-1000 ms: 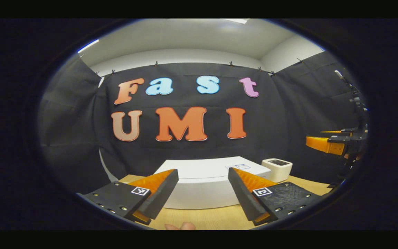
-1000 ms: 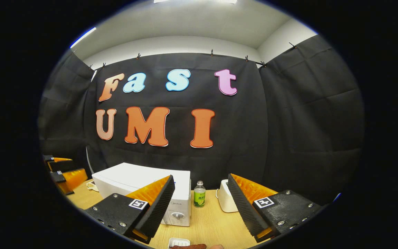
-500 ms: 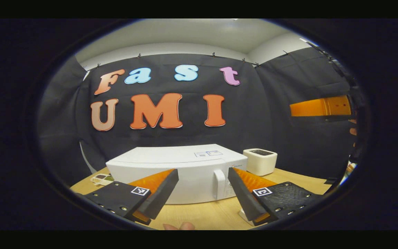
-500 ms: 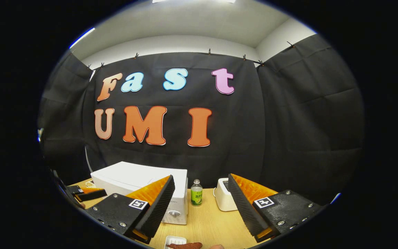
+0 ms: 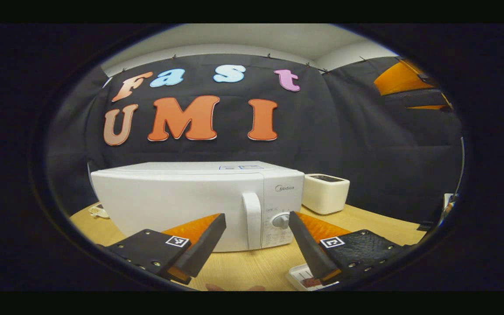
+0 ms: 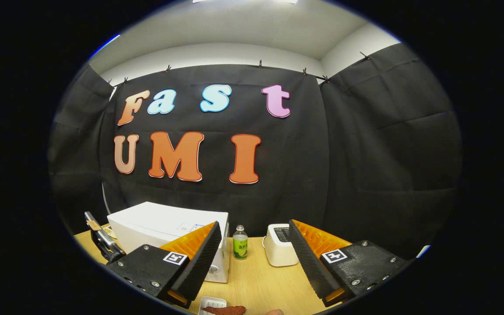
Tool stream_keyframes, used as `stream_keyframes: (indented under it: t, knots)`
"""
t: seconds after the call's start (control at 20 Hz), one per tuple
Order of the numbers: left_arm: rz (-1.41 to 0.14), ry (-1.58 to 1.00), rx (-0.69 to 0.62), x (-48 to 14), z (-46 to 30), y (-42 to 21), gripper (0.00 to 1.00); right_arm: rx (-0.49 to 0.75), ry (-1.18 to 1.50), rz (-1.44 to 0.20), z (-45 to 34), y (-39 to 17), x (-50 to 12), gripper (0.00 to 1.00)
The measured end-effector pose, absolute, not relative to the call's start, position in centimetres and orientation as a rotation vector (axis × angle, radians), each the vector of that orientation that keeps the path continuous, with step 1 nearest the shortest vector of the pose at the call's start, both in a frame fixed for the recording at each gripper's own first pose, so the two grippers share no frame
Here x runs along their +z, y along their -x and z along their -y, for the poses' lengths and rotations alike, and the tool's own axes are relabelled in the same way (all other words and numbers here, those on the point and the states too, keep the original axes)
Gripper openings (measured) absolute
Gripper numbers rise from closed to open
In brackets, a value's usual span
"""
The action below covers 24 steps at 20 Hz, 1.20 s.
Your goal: Open the microwave oven with the left hand, put the food in, and close the microwave oven.
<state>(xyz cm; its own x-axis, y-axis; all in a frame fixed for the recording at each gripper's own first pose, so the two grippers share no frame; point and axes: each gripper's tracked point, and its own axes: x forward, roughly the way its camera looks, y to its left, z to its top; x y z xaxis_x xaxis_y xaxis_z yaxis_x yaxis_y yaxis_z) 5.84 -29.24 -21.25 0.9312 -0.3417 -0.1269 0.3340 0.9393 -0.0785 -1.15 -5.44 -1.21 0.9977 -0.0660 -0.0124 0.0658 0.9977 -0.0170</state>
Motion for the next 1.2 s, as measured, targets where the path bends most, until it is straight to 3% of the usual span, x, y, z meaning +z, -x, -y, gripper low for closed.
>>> stream_keyframes:
  t: [0.35, 0.4, 0.45, 0.5, 0.65, 0.75, 0.8, 0.85, 0.95, 1.0, 1.05, 1.15, 1.2]
  knots:
    - [-0.172, 0.057, -0.298, -25.0, 30.2, -8.8, 0.88, -0.083, 0.028, -0.038, 7.1, 0.7, -2.6, 0.96]
    - [-0.161, 0.058, -0.285, -24.9, 30.0, -9.1, 0.73, -0.083, 0.028, -0.042, 7.1, 0.6, -2.9, 0.96]
    - [-0.151, 0.063, -0.262, -24.7, 29.7, -9.2, 0.67, -0.085, 0.030, -0.046, 7.3, 0.5, -3.1, 0.96]
    - [-0.145, 0.073, -0.253, -24.7, 29.6, -9.5, 0.46, -0.088, 0.032, -0.050, 7.5, 0.4, -3.3, 0.96]
    - [-0.152, 0.050, -0.241, -25.0, 30.1, -9.1, 0.23, -0.092, 0.030, -0.057, 7.9, 0.3, -3.8, 0.96]
    - [-0.147, 0.043, -0.239, -25.1, 30.1, -9.2, 0.20, -0.091, 0.019, -0.063, 8.0, 0.2, -4.2, 0.96]
    - [-0.155, 0.053, -0.240, -25.2, 30.2, -9.0, 0.08, -0.089, 0.012, -0.066, 8.0, 0.2, -4.3, 0.96]
    - [-0.158, 0.056, -0.252, -25.1, 30.2, -8.8, 0.14, -0.088, 0.007, -0.068, 8.1, 0.3, -4.5, 0.96]
    - [-0.178, 0.070, -0.281, -25.4, 30.1, -8.6, 0.13, -0.084, 0.000, -0.069, 8.1, 0.4, -4.8, 0.96]
    - [-0.191, 0.091, -0.284, -25.3, 30.0, -7.7, 0.05, -0.082, 0.000, -0.068, 8.0, 0.4, -4.9, 0.96]
    - [-0.175, 0.086, -0.290, -24.9, 29.8, -6.8, 0.11, -0.081, 0.001, -0.070, 8.0, 0.4, -5.1, 0.96]
    - [-0.152, 0.067, -0.327, -24.7, 29.3, -4.8, 0.03, -0.078, 0.002, -0.074, 7.9, 0.4, -5.4, 0.96]
    - [-0.154, 0.076, -0.353, -24.8, 28.9, -3.8, 0.10, -0.073, 0.004, -0.075, 7.7, 0.4, -5.5, 0.96]
